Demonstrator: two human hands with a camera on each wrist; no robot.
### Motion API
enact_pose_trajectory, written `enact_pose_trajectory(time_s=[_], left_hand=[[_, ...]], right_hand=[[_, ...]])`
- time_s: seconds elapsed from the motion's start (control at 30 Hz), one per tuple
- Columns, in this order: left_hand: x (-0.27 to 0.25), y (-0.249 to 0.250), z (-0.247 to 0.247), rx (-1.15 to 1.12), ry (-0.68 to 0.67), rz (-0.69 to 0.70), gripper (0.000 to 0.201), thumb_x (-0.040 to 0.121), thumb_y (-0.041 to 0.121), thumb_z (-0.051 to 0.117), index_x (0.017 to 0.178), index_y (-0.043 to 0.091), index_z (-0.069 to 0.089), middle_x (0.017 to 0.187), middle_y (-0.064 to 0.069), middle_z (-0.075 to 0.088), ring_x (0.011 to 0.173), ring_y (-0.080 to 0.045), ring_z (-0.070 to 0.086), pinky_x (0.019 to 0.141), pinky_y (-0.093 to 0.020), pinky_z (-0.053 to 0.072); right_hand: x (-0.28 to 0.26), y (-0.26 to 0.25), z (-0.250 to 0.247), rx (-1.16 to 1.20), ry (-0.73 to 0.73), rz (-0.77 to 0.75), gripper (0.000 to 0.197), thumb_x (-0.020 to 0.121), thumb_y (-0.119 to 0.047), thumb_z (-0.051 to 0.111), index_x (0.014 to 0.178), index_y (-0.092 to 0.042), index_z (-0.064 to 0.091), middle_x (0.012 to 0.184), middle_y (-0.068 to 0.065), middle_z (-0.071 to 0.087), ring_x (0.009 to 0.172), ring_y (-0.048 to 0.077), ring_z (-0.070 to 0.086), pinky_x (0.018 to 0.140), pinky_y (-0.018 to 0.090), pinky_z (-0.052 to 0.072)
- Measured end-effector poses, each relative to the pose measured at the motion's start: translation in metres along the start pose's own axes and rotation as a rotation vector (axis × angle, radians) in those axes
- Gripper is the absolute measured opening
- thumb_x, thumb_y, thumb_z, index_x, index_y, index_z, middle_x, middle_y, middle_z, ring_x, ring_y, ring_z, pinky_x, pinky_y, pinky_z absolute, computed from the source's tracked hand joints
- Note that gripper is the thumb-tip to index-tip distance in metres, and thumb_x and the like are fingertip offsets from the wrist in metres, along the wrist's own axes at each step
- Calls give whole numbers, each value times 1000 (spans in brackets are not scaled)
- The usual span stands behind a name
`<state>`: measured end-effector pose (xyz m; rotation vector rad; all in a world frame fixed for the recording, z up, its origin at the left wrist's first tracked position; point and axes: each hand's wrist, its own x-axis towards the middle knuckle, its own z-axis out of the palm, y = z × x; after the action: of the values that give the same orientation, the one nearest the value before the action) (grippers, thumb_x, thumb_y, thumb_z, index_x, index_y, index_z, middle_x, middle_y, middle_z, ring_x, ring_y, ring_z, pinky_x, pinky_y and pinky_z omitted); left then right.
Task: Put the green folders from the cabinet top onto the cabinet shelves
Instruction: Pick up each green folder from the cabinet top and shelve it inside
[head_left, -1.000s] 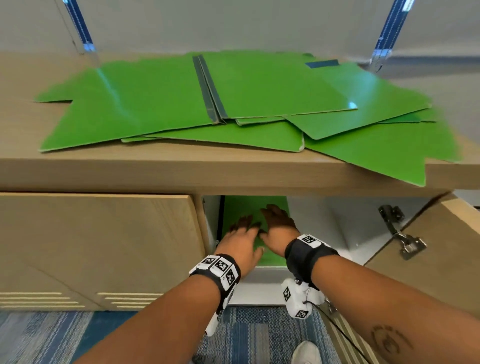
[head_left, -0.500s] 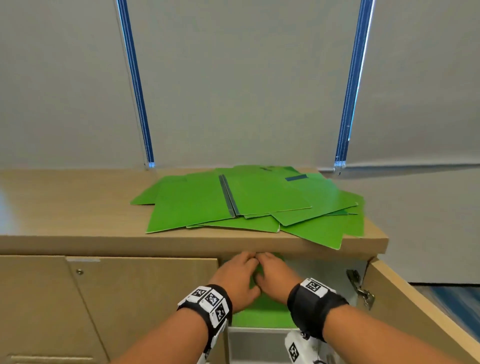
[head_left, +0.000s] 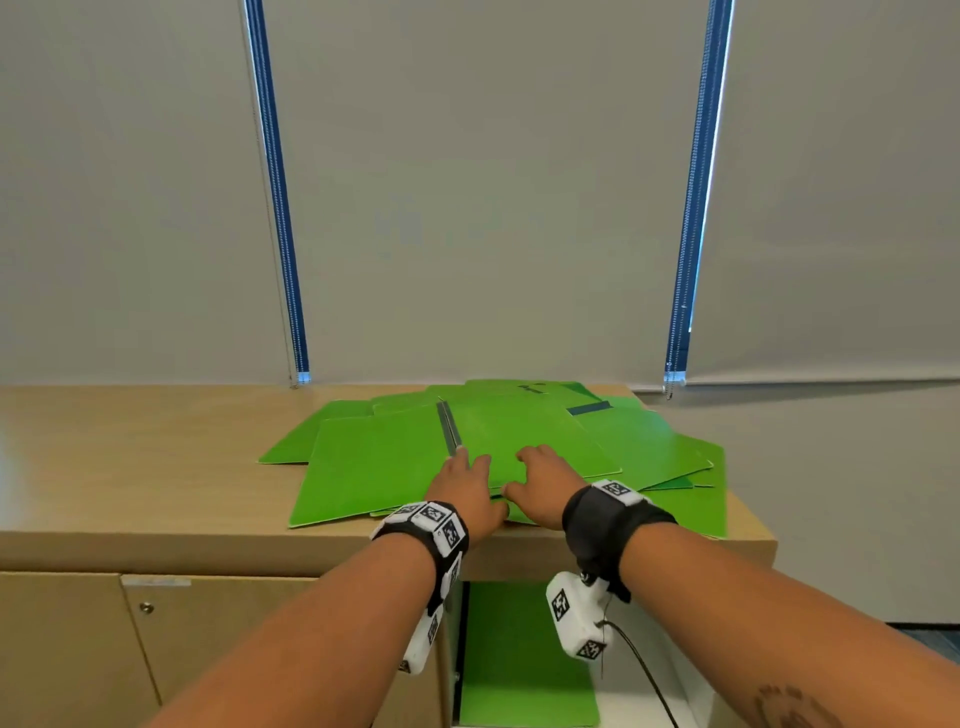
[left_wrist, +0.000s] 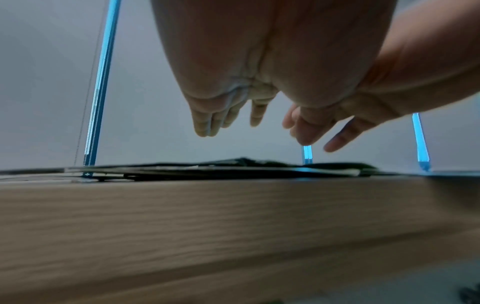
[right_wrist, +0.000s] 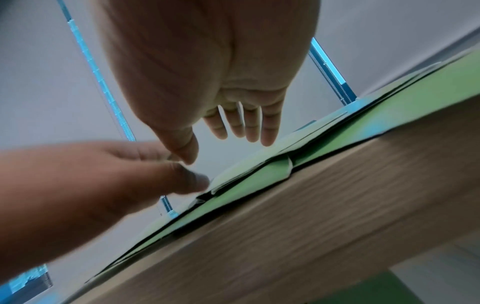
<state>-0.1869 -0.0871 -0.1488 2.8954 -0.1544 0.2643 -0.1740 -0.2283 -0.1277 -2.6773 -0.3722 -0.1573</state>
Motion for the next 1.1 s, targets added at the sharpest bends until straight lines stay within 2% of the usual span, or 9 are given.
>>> enact_pose_trajectory(time_s=[0.07, 0.13, 0.3, 0.43, 0.6, 0.67, 0.77, 0.93, 1.1], left_hand=[[6, -5, 13, 91, -103, -57, 83, 86, 63, 46, 153, 29, 10, 161, -15, 1, 146, -39, 9, 118, -51, 13], [6, -9, 26, 101, -180, -97, 87, 81, 77, 38, 152, 37, 7, 162, -7, 6, 147, -38, 7, 116, -58, 8], [-3, -13, 25, 116, -69, -185, 118, 57, 97, 30, 151, 28, 14, 151, -5, 29, 137, -33, 28, 106, -59, 29], [-13, -13, 14, 147, -36, -298, 117, 57, 99, 15, 138, 20, 43, 142, -11, 42, 130, -32, 35, 100, -55, 35], [-26, -16, 13, 72, -43, -402, 125, 52, 101, 21, 144, 16, 31, 152, -10, 26, 135, -34, 30, 104, -57, 27], [-30, -16, 12, 60, -63, -432, 130, 51, 101, 24, 146, 12, 24, 151, -11, 30, 136, -32, 30, 106, -56, 26], [-36, -15, 11, 74, -120, -431, 138, 46, 103, 26, 152, 15, 11, 156, -11, 20, 141, -34, 21, 109, -58, 20], [-40, -14, 13, 4, -99, -467, 147, 38, 105, 19, 152, 13, 11, 156, -11, 20, 141, -34, 20, 110, -57, 18], [-44, -21, 8, -126, -14, -552, 134, 53, 101, 14, 151, 9, 17, 156, -13, 19, 142, -32, 19, 112, -54, 16]], right_hand=[[11, 6, 1, -17, -9, 30, 65, 89, -38, 57, 142, -6, 38, 142, 17, 41, 128, 34, 45, 107, 39, 39], [17, 14, 1, -24, 15, 47, 65, 89, -41, 57, 142, -7, 39, 142, 15, 41, 128, 33, 45, 107, 39, 40], [27, 36, 1, -77, 50, 176, 65, 88, -48, 55, 136, -6, 44, 138, 19, 43, 124, 36, 47, 105, 41, 41], [30, 45, -3, -67, 93, 351, 69, 85, -57, 55, 131, -6, 45, 136, 20, 44, 124, 38, 45, 101, 40, 39], [36, 66, -5, 72, 68, 605, 86, 78, -64, 57, 138, -6, 36, 140, 17, 43, 128, 37, 44, 103, 42, 39], [38, 73, -6, 101, 88, 681, 89, 74, -66, 60, 135, -5, 40, 138, 17, 47, 126, 36, 47, 103, 41, 41], [35, 78, -9, 50, 74, 702, 93, 66, -74, 56, 131, -8, 50, 134, 13, 52, 121, 34, 52, 101, 38, 43], [28, 69, -19, 252, 90, 621, 47, 96, -38, 47, 122, 0, 57, 125, 19, 60, 115, 33, 58, 93, 33, 46], [25, 58, -32, 582, 418, 453, 37, 100, -21, 43, 114, 11, 55, 118, 31, 58, 110, 41, 56, 82, 36, 40]])
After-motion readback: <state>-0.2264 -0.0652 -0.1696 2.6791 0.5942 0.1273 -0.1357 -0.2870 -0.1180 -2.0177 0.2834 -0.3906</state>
